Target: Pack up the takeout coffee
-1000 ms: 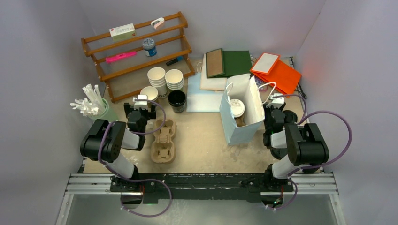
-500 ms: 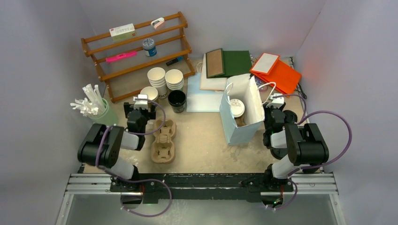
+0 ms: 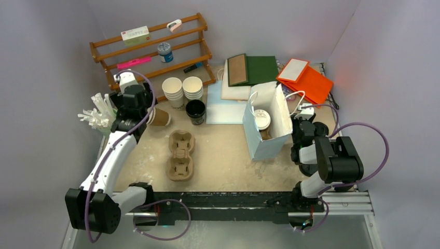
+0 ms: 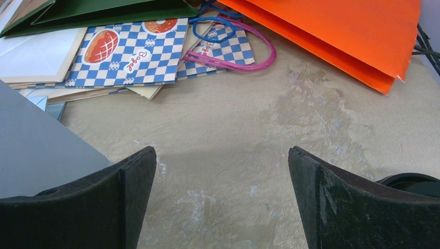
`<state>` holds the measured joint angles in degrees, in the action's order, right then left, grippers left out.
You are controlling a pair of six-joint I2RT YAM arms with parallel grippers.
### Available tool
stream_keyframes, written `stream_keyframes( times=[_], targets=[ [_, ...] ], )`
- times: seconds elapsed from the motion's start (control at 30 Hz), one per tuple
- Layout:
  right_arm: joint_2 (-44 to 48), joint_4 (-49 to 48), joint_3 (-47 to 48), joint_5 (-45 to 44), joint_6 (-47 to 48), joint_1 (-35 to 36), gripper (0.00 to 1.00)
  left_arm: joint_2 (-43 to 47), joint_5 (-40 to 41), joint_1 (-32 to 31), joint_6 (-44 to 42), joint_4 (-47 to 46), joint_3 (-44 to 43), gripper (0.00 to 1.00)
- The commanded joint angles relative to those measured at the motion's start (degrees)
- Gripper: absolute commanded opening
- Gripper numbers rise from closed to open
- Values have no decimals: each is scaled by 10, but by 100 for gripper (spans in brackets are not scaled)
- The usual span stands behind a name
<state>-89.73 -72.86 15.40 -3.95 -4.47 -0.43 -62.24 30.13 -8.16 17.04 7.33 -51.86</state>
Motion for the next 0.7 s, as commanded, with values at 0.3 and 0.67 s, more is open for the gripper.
stream_keyframes(
  times=[0.3, 0.67],
  targets=[
    [0, -34, 7, -6, 9, 0, 99, -167, 216, 42, 61, 332, -287, 69],
    [0, -35, 7, -6, 8, 0, 99, -201, 162, 169, 73, 280, -261, 56]
  ],
)
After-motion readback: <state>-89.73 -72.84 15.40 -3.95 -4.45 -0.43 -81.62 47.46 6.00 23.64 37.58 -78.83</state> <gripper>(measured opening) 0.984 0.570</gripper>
